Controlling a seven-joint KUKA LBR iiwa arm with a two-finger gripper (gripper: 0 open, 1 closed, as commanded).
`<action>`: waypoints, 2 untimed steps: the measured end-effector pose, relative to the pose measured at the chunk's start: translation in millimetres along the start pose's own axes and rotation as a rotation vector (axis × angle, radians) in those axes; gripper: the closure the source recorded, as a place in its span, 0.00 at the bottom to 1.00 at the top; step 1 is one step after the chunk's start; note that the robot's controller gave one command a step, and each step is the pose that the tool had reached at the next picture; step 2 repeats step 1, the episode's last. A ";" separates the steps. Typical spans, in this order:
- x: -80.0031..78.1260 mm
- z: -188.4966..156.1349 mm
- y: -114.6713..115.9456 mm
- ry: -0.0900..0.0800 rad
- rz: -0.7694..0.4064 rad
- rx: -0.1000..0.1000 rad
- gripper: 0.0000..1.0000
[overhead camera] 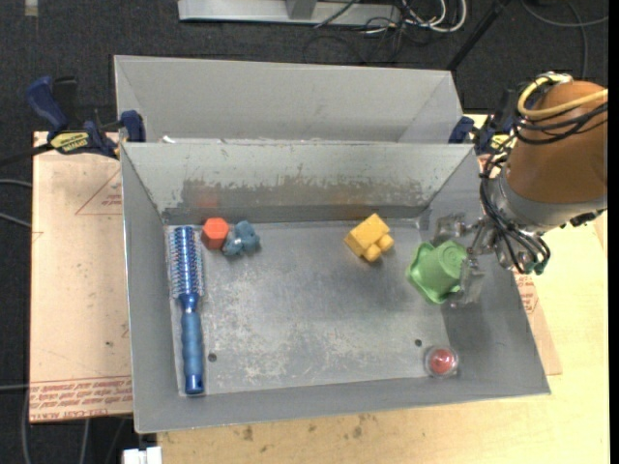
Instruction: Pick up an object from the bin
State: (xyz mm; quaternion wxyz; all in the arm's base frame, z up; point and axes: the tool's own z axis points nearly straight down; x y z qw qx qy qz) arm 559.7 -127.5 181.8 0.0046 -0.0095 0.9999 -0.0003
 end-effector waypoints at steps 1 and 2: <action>-5.2 -156.4 -5.2 -0.003 -0.215 0.002 1.00; -5.2 -156.4 -5.2 -0.003 -0.215 0.002 1.00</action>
Offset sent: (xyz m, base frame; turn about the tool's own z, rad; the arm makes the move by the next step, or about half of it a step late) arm 0.0018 -0.0053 0.1523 -0.2167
